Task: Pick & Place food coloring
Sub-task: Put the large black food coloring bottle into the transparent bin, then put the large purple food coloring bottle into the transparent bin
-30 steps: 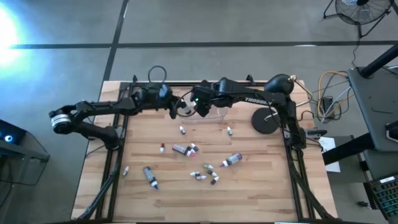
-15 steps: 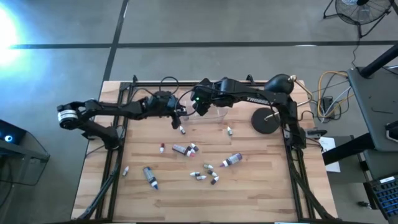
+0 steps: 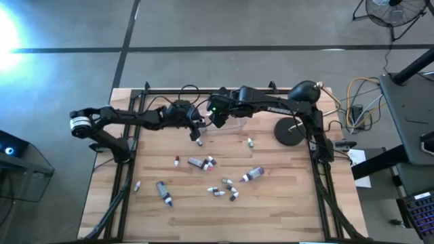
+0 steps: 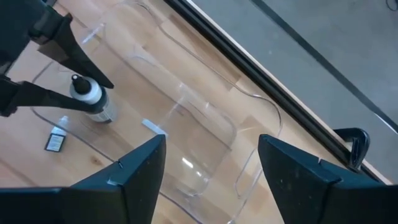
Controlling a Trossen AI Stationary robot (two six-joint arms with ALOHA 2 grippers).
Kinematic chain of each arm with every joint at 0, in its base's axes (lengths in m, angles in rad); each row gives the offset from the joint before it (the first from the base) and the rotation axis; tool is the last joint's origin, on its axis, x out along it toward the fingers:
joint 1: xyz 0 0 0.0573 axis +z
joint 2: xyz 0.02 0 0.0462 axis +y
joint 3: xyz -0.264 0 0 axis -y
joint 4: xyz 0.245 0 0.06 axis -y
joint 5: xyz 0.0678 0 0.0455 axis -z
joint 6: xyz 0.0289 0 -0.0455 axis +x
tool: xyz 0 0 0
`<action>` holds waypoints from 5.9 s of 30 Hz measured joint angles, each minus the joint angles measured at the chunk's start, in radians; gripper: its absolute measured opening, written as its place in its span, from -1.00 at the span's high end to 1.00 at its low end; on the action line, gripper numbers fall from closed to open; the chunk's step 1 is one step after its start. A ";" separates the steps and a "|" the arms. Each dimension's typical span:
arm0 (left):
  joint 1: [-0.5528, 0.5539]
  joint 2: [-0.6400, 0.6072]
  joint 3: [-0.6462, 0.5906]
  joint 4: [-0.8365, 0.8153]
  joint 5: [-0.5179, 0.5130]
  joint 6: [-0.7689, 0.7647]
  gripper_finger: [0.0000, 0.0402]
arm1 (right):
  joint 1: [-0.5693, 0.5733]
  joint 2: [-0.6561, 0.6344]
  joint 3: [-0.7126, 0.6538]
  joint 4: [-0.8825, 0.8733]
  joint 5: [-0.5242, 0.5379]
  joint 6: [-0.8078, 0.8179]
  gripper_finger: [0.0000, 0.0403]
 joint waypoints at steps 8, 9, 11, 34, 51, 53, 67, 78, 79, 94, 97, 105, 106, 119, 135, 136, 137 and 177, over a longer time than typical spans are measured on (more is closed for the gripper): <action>-0.003 0.000 0.045 -0.067 -0.052 0.023 0.34 | 0.000 0.000 -0.002 0.001 0.000 -0.012 -0.26; -0.003 0.000 0.049 -0.089 -0.057 0.023 0.30 | 0.000 0.000 -0.002 0.001 0.000 -0.012 -0.26; -0.003 0.000 0.054 -0.115 -0.060 0.023 0.23 | 0.000 0.000 -0.002 0.002 0.000 -0.013 -0.26; -0.048 -0.400 0.093 -0.658 -0.022 -0.011 0.12 | 0.021 0.000 -0.068 0.004 -0.456 -0.439 -0.20; -0.178 -0.651 -0.130 -0.742 -0.026 -0.246 0.12 | 0.351 -0.053 -0.560 0.037 -0.703 -0.722 -0.09; -0.190 -0.668 -0.145 -0.742 -0.027 -0.262 0.12 | 0.393 -0.099 -0.623 0.153 -0.699 -0.681 -0.09; -0.215 -0.720 -0.149 -0.731 -0.067 -0.295 0.12 | 0.462 -0.178 -0.891 0.468 -0.533 -0.509 -0.16; -0.215 -0.721 -0.151 -0.730 -0.091 -0.323 0.12 | 0.460 -0.139 -0.895 0.485 -0.439 -0.560 -0.13; -0.215 -0.721 -0.151 -0.730 -0.096 -0.325 0.12 | 0.458 -0.139 -0.901 0.489 -0.439 -0.560 -0.13; -0.215 -0.720 -0.151 -0.730 -0.145 -0.327 0.12 | 0.426 -0.142 -0.961 0.584 -0.452 -0.598 0.45; -0.215 -0.720 -0.151 -0.730 -0.146 -0.327 0.12 | 0.391 -0.148 -0.931 0.583 -0.426 -0.486 0.46; -0.215 -0.720 -0.151 -0.729 -0.152 -0.343 0.12 | 0.189 -0.368 -0.864 0.740 0.044 -0.011 0.32; -0.215 -0.720 -0.152 -0.728 -0.155 -0.343 0.12 | 0.163 -0.400 -0.870 0.783 0.126 0.040 0.31; -0.215 -0.717 -0.152 -0.723 -0.163 -0.321 0.12 | -0.004 -0.394 -0.980 1.198 0.176 -0.072 0.76; -0.215 -0.717 -0.152 -0.705 -0.163 -0.350 0.12 | -0.254 -0.289 -0.767 0.911 -0.569 0.013 0.04; -0.215 -0.717 -0.152 -0.703 -0.163 -0.351 0.12 | -0.248 -0.266 -0.723 0.873 -0.573 -0.056 0.00; -0.215 -0.717 -0.152 -0.702 -0.163 -0.352 0.12 | -0.238 -0.239 -0.672 0.827 -0.575 -0.144 -0.02; -0.215 -0.718 -0.186 -0.700 -0.187 -0.433 0.12 | -0.227 0.340 -0.072 0.203 -0.402 -1.174 0.06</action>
